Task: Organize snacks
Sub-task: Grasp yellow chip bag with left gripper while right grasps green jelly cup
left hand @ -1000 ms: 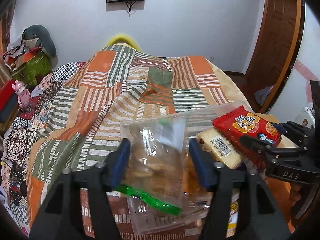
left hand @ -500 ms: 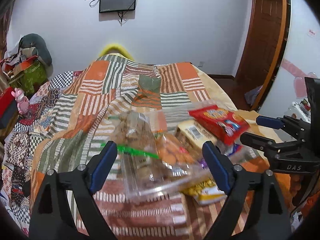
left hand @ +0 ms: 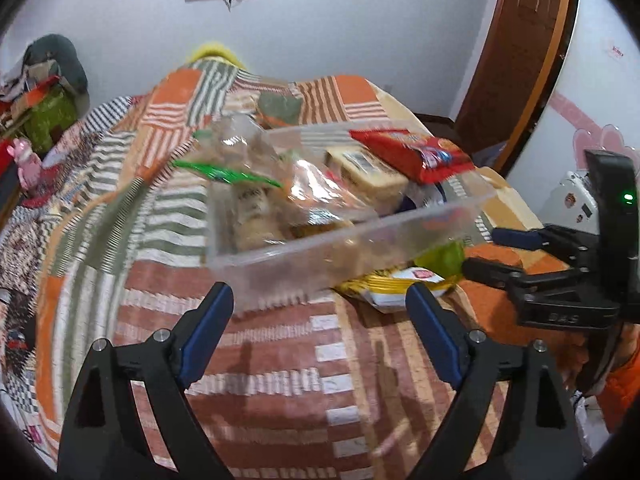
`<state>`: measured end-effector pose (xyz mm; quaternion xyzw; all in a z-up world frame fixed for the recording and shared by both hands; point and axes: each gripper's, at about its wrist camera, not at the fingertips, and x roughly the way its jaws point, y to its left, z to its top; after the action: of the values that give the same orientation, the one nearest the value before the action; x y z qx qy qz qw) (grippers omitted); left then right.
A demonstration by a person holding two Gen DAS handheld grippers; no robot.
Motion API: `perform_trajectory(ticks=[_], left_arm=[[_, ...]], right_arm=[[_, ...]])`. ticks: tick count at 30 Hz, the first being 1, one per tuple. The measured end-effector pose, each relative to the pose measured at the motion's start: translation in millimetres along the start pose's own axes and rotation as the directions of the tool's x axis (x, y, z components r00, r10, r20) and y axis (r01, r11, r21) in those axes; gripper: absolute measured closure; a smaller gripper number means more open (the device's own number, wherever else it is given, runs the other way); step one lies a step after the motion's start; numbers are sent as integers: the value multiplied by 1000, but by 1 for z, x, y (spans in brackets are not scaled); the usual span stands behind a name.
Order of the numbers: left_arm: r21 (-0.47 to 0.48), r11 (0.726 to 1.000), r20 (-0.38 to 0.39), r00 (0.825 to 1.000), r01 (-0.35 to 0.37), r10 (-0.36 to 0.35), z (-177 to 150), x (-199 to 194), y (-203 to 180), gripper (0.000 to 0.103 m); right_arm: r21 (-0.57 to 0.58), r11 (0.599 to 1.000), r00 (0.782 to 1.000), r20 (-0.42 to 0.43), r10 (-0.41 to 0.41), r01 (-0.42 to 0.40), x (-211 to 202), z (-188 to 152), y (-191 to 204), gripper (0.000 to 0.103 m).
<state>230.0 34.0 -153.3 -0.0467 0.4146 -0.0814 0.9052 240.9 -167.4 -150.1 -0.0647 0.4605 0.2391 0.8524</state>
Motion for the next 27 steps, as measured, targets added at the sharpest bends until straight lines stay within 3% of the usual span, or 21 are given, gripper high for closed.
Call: perform_trajectory(ticks=[6,11,22,27], left_arm=[[8,999,-25,999,36,-36,0,15,-12,14],[18,999,-32,999,43,-43,4,23,-16,14],[38,998,-53,998,47,-45,14,42,-35,14],[38,999,-102,995,27,-23,11,65,-48,14]], right_arm=[[25,997,997,-41,67,-66,21,4,0,46],[15,994,992,-70,107,-106,30,6,5,58],[-27,999,1000,-2,28,-28,-2,-13,-4,59],[8,1000,1000,16,14,-14,-19,-24,-21,59]])
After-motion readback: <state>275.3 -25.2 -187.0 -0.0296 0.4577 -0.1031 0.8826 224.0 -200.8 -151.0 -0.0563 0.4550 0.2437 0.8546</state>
